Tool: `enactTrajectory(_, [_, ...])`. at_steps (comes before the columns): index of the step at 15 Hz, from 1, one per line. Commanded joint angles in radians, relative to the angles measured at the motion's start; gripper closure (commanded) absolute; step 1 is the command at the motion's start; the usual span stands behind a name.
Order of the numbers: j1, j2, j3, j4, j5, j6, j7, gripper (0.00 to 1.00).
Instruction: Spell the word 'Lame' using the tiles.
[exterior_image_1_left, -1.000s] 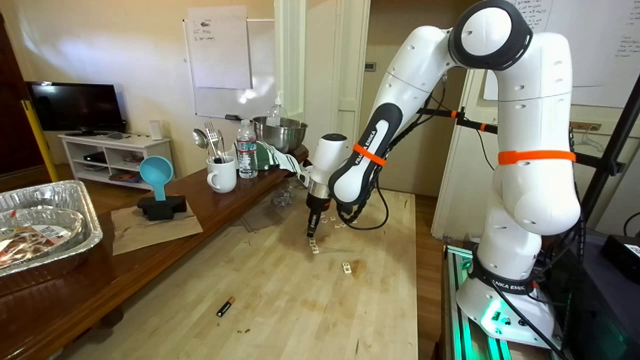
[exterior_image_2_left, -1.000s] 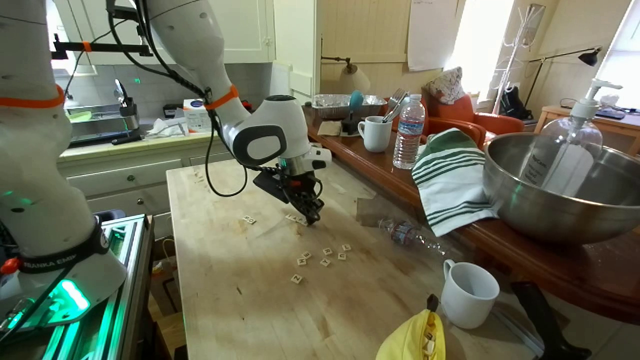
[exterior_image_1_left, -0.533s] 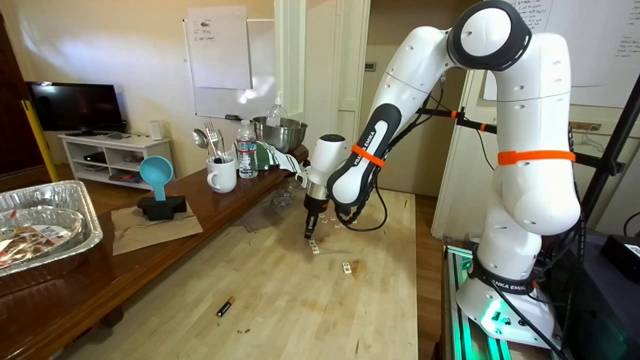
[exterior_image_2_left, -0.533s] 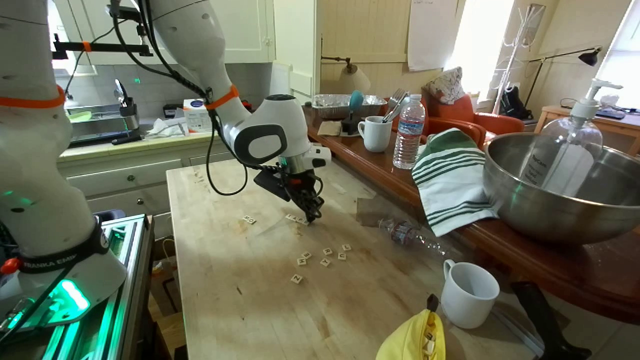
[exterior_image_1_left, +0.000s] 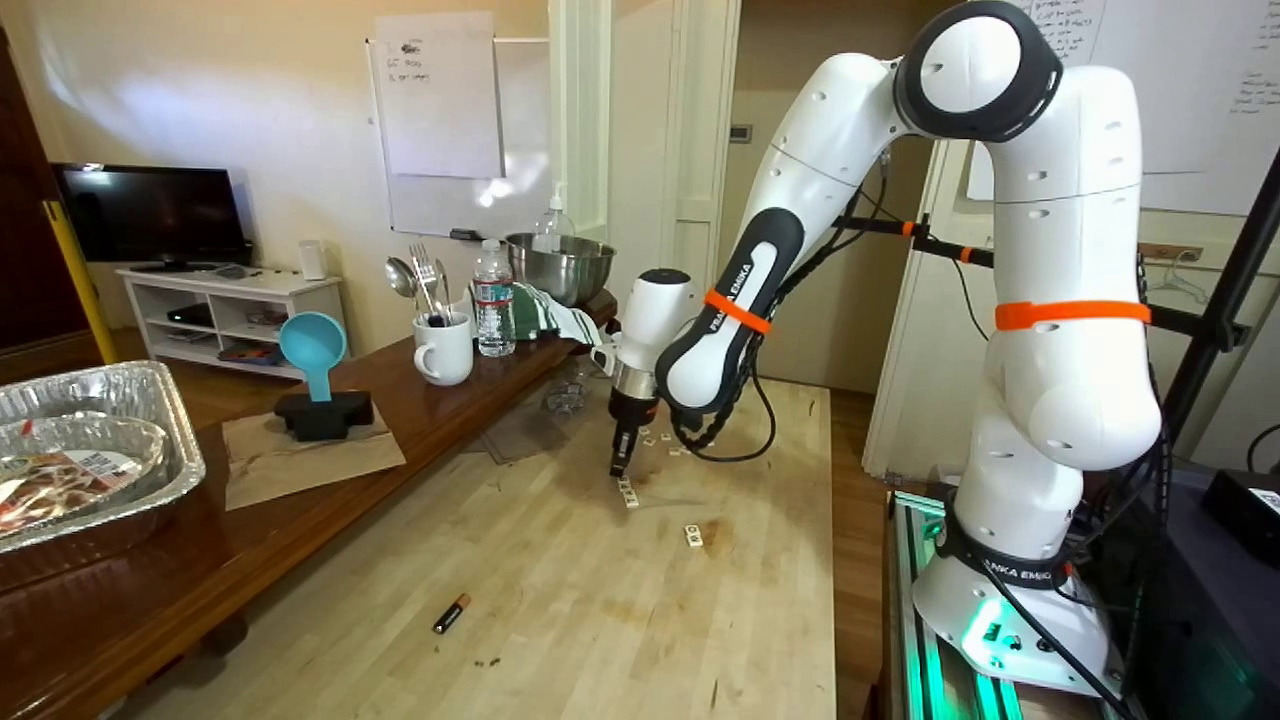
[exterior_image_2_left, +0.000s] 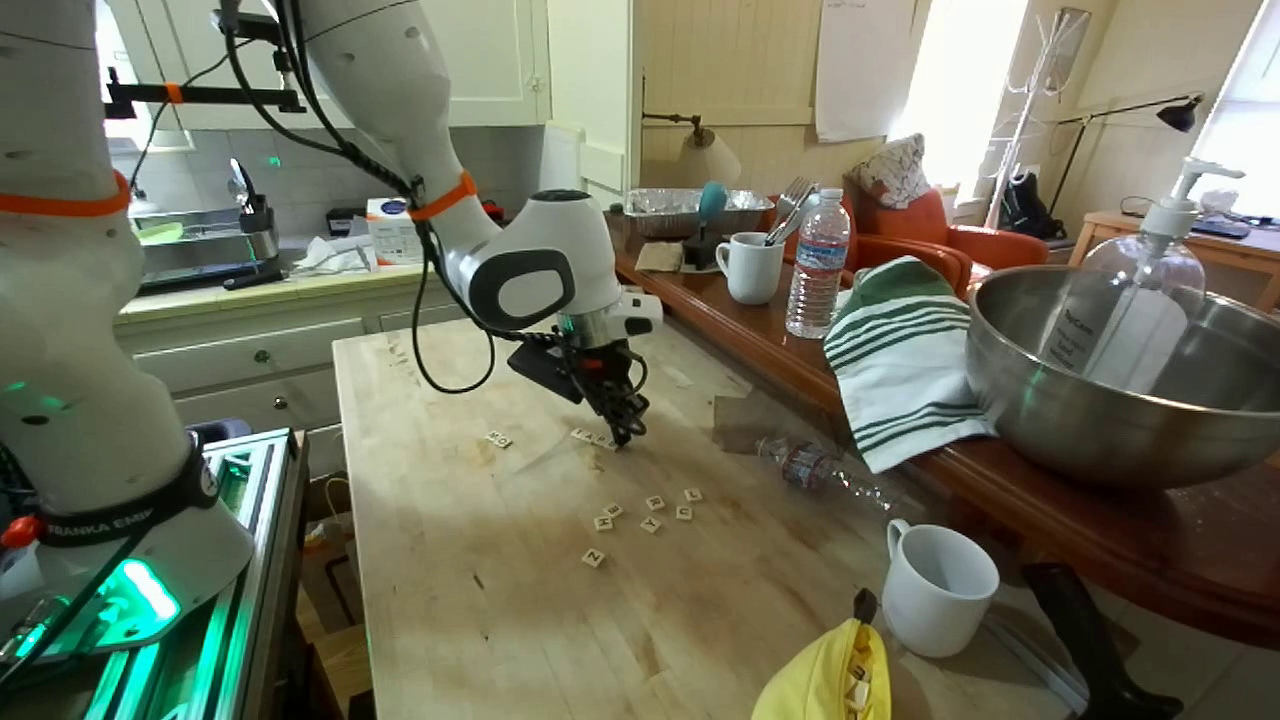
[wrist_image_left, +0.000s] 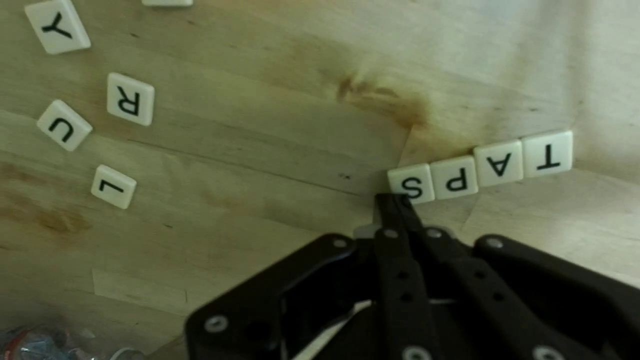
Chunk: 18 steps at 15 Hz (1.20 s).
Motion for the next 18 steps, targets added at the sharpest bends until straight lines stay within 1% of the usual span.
enactTrajectory(1, [0.033,0.035,-0.068,0.009,-0.109,0.051,0.077,1.00])
enactTrajectory(6, [0.072,0.073,-0.178,0.030,-0.209,0.096,0.155,1.00])
enactTrajectory(7, [0.067,0.073,-0.179,0.028,-0.201,0.098,0.152,1.00])
enactTrajectory(9, [0.050,0.044,-0.156,0.001,-0.171,0.110,0.140,1.00])
enactTrajectory(13, [0.039,-0.005,-0.119,-0.047,-0.155,0.141,0.114,1.00])
enactTrajectory(16, [0.032,-0.016,-0.084,-0.060,-0.141,0.124,0.105,1.00])
enactTrajectory(17, [0.053,-0.017,-0.100,-0.063,-0.159,0.123,0.124,1.00])
enactTrajectory(18, [0.035,-0.019,-0.073,-0.069,-0.141,0.119,0.104,1.00])
